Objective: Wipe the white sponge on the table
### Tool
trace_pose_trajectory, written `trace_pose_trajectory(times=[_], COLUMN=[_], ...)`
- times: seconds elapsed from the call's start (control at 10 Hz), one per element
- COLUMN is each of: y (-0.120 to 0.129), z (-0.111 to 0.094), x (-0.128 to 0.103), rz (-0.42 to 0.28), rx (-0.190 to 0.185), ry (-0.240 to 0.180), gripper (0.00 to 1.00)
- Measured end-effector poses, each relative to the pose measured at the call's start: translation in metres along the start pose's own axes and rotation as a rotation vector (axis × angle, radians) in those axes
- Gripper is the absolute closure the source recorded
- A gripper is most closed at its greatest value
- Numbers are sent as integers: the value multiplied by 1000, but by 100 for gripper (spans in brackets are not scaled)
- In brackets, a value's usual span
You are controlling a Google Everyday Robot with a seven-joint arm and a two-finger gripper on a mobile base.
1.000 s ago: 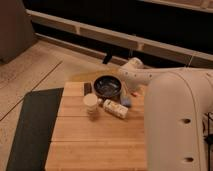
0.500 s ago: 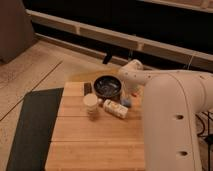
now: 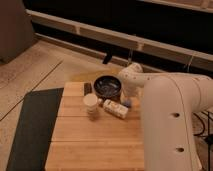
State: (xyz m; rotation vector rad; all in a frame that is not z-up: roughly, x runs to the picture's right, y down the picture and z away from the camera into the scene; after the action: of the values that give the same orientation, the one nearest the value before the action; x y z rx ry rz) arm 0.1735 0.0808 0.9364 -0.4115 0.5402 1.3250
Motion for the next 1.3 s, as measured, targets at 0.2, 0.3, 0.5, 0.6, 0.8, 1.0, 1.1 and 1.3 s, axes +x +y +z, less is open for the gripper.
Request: trace_pose_trajectory(times=[0.2,0.3,0.5,0.6,0.8,1.0,1.1,1.3], y=[0,0,-1,-2,-13,-33,-38,-48], z=[5,7,10,11,12,14,16,21], x=[1,2,3,5,13,29,33,30], rz=[1,1,4,7,24,54,67,93], rx=[-5,-7,-7,-2,45,118,140,192], ry=[7,11,18,24,47,100,118,142], gripper=[66,77,95,98,98,98,98,98])
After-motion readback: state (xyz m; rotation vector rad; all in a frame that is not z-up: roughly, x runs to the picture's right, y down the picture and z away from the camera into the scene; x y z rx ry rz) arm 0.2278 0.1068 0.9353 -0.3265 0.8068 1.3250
